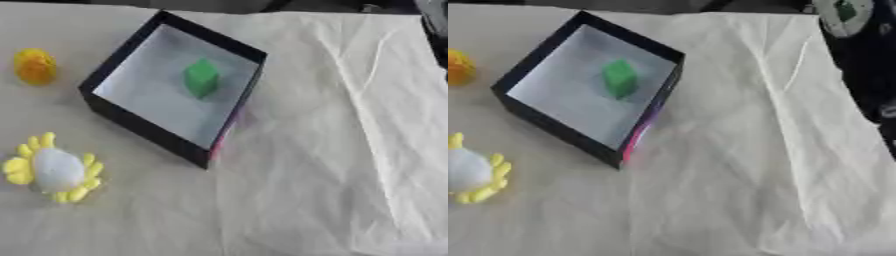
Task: Pick up objects on the table and place them in the box.
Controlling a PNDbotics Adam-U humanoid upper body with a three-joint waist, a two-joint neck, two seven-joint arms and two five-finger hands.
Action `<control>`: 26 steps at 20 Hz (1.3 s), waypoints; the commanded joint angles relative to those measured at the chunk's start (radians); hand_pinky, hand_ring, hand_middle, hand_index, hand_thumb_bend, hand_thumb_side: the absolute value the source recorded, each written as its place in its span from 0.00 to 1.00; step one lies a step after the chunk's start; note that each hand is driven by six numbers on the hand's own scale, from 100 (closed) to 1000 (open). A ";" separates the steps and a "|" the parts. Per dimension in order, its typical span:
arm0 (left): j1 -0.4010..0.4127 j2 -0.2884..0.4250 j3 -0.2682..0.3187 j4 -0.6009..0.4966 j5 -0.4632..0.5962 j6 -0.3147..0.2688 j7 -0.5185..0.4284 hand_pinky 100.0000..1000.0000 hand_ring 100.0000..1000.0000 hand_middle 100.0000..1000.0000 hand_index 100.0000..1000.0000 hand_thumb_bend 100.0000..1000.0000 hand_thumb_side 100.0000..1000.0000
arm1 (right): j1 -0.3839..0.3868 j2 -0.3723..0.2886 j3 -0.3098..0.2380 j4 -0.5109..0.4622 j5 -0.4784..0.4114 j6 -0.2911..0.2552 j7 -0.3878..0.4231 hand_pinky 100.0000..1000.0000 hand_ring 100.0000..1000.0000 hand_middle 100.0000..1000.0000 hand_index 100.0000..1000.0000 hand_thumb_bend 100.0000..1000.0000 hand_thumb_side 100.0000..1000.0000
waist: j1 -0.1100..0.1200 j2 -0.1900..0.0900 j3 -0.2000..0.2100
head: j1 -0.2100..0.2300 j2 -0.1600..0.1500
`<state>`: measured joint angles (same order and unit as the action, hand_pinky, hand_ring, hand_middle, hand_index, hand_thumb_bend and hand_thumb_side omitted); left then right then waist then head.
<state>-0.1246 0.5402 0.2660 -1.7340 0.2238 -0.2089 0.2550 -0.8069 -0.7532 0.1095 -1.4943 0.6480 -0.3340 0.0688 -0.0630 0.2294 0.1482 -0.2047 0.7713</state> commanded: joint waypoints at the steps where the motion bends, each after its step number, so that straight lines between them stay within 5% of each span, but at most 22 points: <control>1: -0.020 0.074 -0.019 -0.050 -0.023 -0.006 -0.031 0.83 0.82 0.71 0.79 0.00 0.56 | 0.036 -0.030 -0.057 -0.039 -0.052 0.045 -0.050 1.00 0.73 0.67 0.84 0.00 0.42 | 0.015 -0.024 -0.003 | 0.016 -0.001; 9: -0.051 0.248 -0.115 -0.116 -0.129 -0.009 -0.138 0.83 0.82 0.73 0.81 0.00 0.40 | 0.242 0.046 -0.139 -0.128 -0.179 0.172 -0.154 1.00 0.74 0.67 0.83 0.00 0.48 | 0.041 -0.020 0.002 | 0.018 -0.001; 13: -0.068 0.356 -0.208 -0.130 -0.196 0.011 -0.204 0.83 0.83 0.75 0.84 0.00 0.26 | 0.350 0.056 -0.154 -0.216 -0.245 0.239 -0.145 1.00 0.72 0.65 0.82 0.00 0.48 | 0.053 -0.023 0.011 | 0.008 -0.001; 19: -0.089 0.510 -0.357 -0.143 -0.290 0.019 -0.298 0.83 0.84 0.78 0.87 0.01 0.25 | 0.454 0.049 -0.173 -0.324 -0.340 0.311 -0.130 1.00 0.71 0.64 0.82 0.00 0.49 | 0.060 -0.025 0.013 | 0.003 -0.001; 26: -0.143 0.683 -0.518 -0.112 -0.410 -0.043 -0.418 0.85 0.84 0.79 0.87 0.30 0.16 | 0.454 0.044 -0.191 -0.333 -0.459 0.341 -0.094 1.00 0.71 0.63 0.81 0.00 0.50 | 0.052 -0.023 -0.001 | 0.046 -0.001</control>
<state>-0.2562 1.1584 -0.2400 -1.8460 -0.1650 -0.2405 -0.1428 -0.3422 -0.6763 -0.0643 -1.8096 0.2128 0.0034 -0.0314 -0.0172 0.2294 0.1473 -0.1670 0.7714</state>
